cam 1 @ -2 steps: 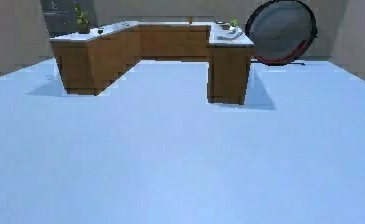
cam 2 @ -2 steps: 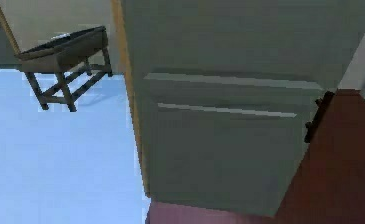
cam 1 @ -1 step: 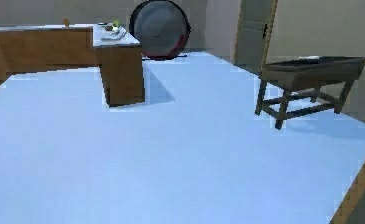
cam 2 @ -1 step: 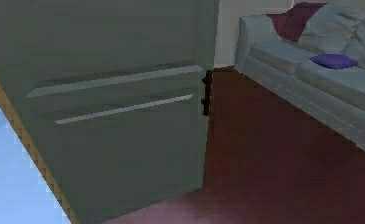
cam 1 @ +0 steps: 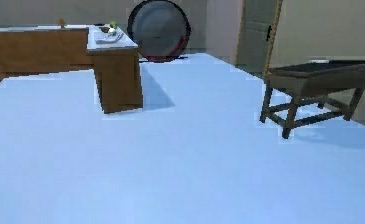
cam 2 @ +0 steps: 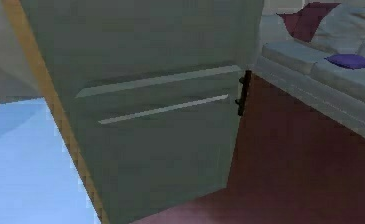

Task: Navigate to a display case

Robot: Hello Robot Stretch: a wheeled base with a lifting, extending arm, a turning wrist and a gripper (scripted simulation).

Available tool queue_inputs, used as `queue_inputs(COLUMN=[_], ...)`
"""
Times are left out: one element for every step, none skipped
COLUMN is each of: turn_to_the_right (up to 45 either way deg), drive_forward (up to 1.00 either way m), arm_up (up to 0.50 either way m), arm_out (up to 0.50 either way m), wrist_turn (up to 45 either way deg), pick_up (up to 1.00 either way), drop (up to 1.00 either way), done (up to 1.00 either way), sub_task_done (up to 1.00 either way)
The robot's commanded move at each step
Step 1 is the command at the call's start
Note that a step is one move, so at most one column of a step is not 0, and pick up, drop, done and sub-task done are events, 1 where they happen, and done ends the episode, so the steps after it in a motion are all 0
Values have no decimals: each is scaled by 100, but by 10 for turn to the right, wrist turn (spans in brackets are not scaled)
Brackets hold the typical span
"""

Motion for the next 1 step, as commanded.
queue_inputs(turn_to_the_right=[90], drive_forward=[0], arm_up=[0], arm_out=[0], wrist_turn=[0], pick_up=[0], drop=[0], done=[0], sub_task_done=[0])
